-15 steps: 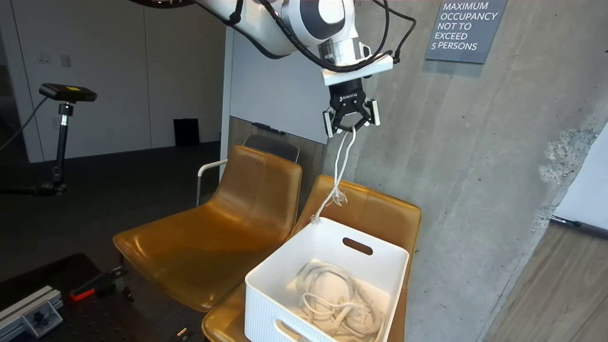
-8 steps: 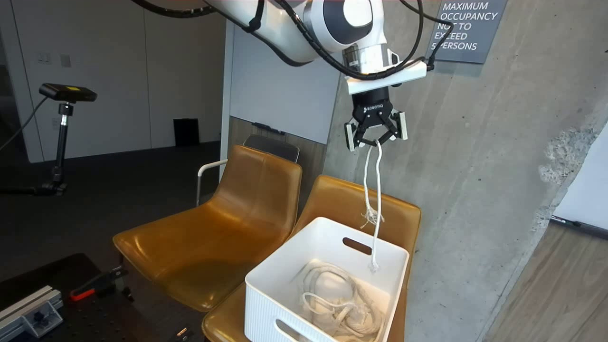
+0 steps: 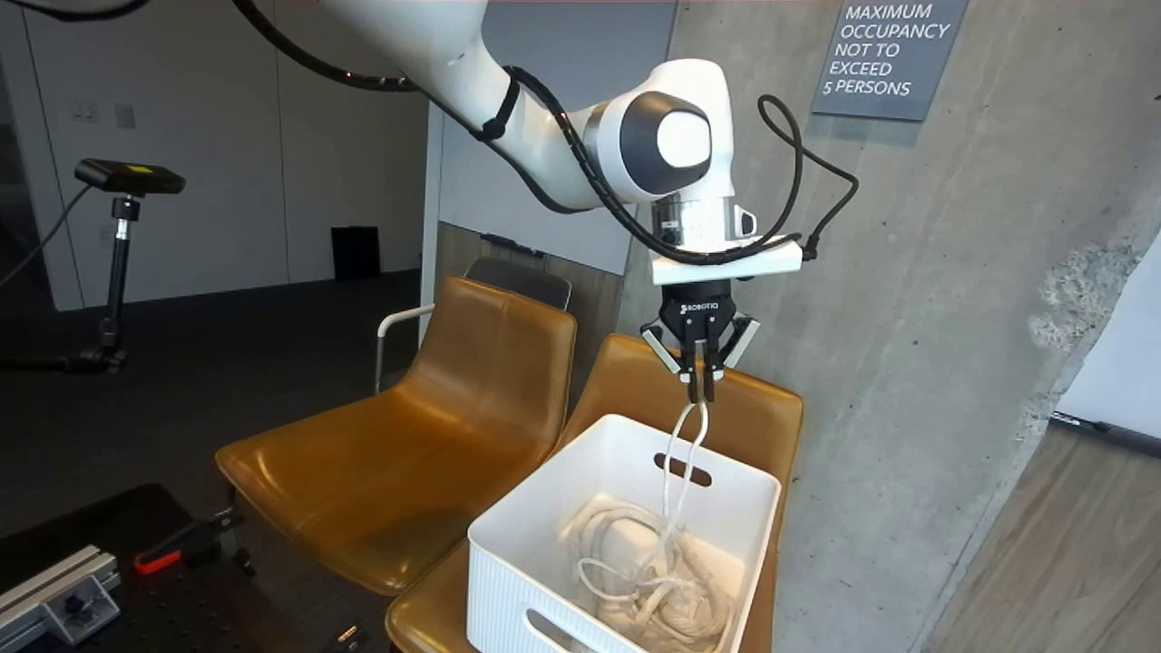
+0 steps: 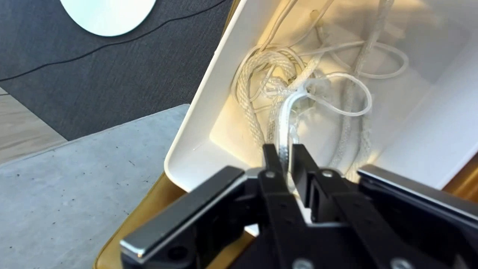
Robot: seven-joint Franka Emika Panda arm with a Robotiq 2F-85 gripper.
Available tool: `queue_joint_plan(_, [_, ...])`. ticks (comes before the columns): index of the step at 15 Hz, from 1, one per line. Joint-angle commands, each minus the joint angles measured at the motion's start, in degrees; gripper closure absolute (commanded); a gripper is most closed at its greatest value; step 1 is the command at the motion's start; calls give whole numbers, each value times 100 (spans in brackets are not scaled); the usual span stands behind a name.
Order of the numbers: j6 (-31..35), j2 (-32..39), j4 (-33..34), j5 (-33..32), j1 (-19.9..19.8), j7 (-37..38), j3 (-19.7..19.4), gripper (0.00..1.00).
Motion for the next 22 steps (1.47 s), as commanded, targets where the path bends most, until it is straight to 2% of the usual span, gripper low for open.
queue_joint_plan(1, [536, -76, -489, 218, -5, 83, 72, 53])
queue_joint_plan(8, [1345, 111, -775, 373, 13, 93, 159, 3])
queue_joint_plan(9, [1422, 157, -785, 384, 0, 85, 157, 0])
queue_joint_plan(14, [1819, 667, -715, 336, -7, 113, 165, 0])
queue_joint_plan(22, [2182, 1907, -182, 247, -118, 99, 122, 0])
